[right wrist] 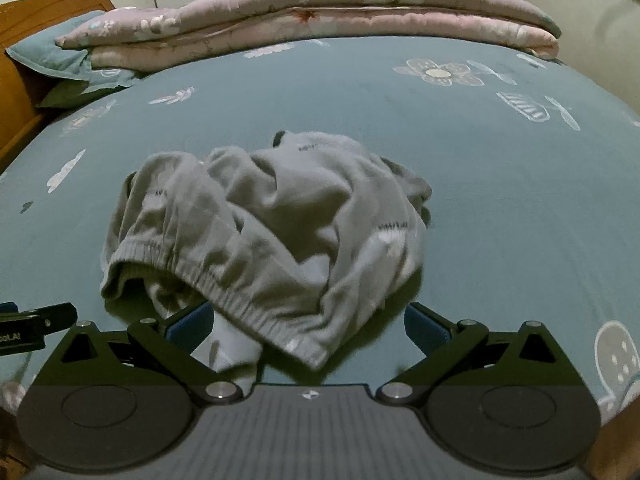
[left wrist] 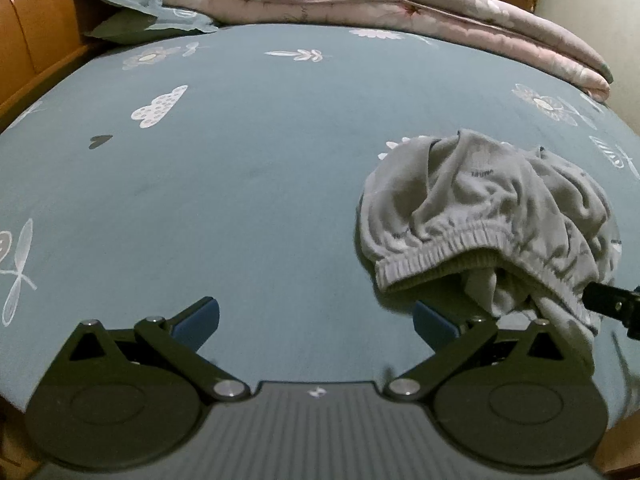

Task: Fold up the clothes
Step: 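Move both grippers toward the crumpled grey garment on the bed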

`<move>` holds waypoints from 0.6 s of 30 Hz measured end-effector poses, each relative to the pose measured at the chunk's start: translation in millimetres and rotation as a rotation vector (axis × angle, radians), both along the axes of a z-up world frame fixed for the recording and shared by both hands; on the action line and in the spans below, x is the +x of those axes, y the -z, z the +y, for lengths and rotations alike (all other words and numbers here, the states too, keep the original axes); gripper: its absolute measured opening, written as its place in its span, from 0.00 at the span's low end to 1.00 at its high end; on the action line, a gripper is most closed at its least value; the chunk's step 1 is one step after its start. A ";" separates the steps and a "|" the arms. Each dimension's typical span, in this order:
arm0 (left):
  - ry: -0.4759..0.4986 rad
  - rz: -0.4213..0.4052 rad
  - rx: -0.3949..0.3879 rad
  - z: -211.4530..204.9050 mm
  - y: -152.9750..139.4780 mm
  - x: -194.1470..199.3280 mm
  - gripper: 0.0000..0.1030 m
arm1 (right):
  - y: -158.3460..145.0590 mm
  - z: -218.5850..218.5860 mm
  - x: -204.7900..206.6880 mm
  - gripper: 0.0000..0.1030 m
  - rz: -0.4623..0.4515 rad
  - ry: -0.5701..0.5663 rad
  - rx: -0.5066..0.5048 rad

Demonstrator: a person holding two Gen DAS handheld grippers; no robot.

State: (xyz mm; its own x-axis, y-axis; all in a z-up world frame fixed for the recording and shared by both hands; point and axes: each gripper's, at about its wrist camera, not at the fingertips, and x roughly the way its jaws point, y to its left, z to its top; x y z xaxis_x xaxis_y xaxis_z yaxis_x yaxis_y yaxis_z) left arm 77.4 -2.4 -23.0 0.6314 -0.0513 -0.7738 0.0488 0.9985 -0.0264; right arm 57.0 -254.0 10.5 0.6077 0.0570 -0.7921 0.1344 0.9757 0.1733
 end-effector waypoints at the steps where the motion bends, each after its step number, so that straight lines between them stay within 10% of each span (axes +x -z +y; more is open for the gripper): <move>1: 0.004 -0.001 -0.002 -0.6 -0.7 2.5 0.99 | -1.3 -0.3 3.4 1.00 -0.001 -0.006 -0.002; 18: -0.040 0.095 -0.097 33.8 -11.8 51.9 0.99 | -32.3 -34.5 44.2 1.00 -0.119 -0.102 0.088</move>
State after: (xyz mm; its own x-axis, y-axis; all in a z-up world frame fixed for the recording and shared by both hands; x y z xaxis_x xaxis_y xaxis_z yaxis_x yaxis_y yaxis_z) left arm 129.3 31.4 -11.1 0.5588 -0.1050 -0.8226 0.0015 0.9921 -0.1256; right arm 101.2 -288.5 42.8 0.6841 0.1892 -0.7044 0.0086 0.9636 0.2672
